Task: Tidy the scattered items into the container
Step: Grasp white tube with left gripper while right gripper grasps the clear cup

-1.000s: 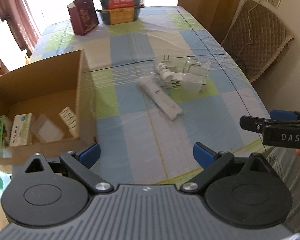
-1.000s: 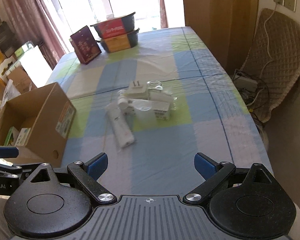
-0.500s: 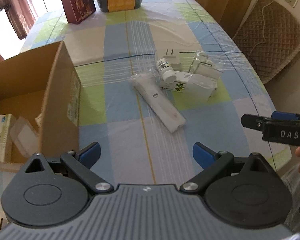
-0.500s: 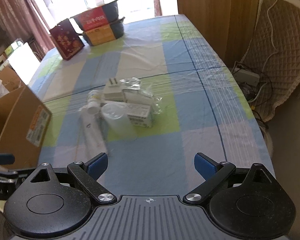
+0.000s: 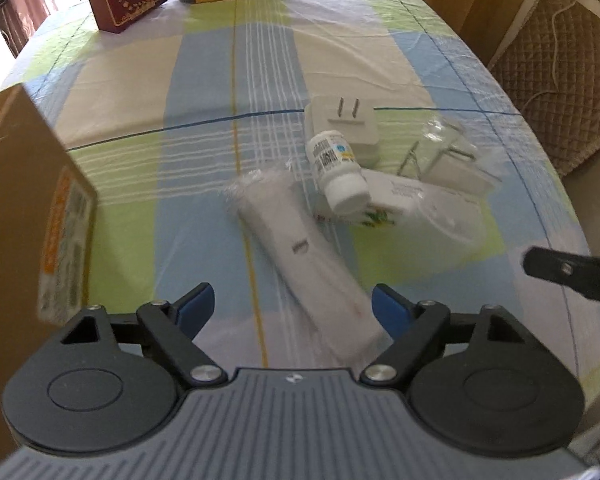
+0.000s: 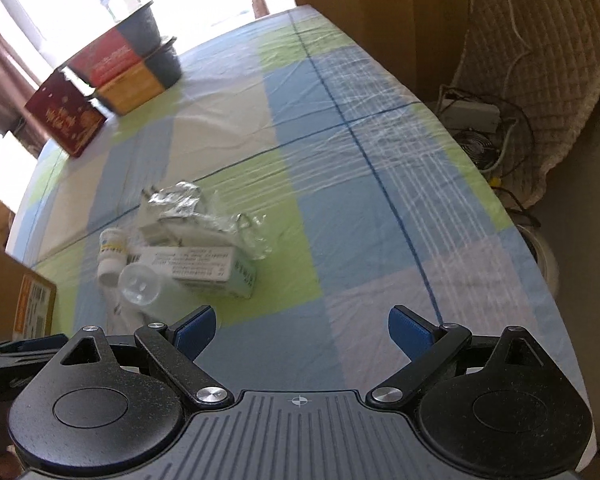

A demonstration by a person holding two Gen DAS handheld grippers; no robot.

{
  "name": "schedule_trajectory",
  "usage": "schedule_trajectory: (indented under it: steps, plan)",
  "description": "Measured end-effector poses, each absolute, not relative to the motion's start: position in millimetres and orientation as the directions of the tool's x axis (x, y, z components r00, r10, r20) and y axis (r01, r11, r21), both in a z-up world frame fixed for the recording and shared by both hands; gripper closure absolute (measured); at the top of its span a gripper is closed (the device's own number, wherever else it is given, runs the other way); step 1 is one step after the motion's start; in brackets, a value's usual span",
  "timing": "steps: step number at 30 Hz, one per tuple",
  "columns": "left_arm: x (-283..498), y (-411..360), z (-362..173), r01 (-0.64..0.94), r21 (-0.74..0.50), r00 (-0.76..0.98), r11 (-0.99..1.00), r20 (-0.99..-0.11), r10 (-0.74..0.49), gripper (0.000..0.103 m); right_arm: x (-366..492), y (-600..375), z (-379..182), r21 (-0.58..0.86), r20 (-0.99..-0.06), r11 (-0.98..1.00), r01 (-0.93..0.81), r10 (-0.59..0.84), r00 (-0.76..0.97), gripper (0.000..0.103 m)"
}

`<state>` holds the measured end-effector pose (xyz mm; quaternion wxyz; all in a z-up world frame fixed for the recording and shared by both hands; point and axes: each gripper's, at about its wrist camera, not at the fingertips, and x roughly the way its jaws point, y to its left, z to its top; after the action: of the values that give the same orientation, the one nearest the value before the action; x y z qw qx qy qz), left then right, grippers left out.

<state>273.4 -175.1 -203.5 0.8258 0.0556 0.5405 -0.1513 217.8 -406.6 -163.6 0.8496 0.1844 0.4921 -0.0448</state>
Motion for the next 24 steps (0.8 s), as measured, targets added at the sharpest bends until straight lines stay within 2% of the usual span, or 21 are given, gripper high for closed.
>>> schedule_trajectory:
  steps: [6,7,9,10,11,13,19,21,22,24]
  plan:
    - [295.3,-174.4,-224.0,0.293,-0.109,0.363,0.950,-0.906,-0.216,0.027,224.4,-410.0,-170.0,0.292,-0.862,0.914,0.283,0.123,0.491,0.005]
    - [297.5,-174.1,-227.2,0.295,-0.112,0.363,0.949,-0.905,-0.220,0.033,225.1,-409.2,-170.7,0.290,-0.864,0.915,0.281,0.124,0.489,0.005]
    - [298.0,-172.3,-229.8,0.303,-0.114,0.378,0.946,-0.897,-0.229,0.038,226.1,-406.9,-172.0,0.287,-0.866,0.917,0.276,0.125,0.485,0.005]
    - [296.1,-170.6,-229.4,0.308,-0.104,0.384,0.946,-0.896,-0.223,0.047,226.3,-405.9,-172.3,0.286,-0.866,0.918,0.273,0.126,0.484,0.005]
    - [294.1,-168.9,-228.9,0.312,-0.093,0.390,0.945,-0.895,-0.217,0.062,226.5,-404.9,-172.6,0.286,-0.866,0.919,0.271,0.127,0.484,0.005]
    - [290.3,-165.4,-228.1,0.321,-0.071,0.403,0.944,-0.892,-0.204,0.068,226.6,-403.2,-172.9,0.284,-0.867,0.920,0.268,0.128,0.482,0.005]
    - [257.1,-148.0,-223.9,0.312,-0.058,0.356,0.948,-0.918,-0.174,0.068,227.7,-397.9,-174.4,0.281,-0.868,0.925,0.257,0.131,0.480,0.005]
    - [255.2,-146.9,-223.9,0.317,-0.063,0.343,0.946,-0.923,-0.176,0.062,228.0,-395.8,-174.8,0.279,-0.868,0.927,0.252,0.132,0.478,0.005]
    - [258.0,-147.0,-224.7,0.316,-0.067,0.338,0.946,-0.924,-0.179,0.050,228.2,-394.8,-174.7,0.278,-0.868,0.928,0.249,0.132,0.479,0.005]
    - [268.7,-149.1,-226.5,0.306,-0.066,0.341,0.950,-0.924,-0.174,0.046,228.7,-393.4,-174.2,0.278,-0.866,0.929,0.243,0.132,0.482,0.005]
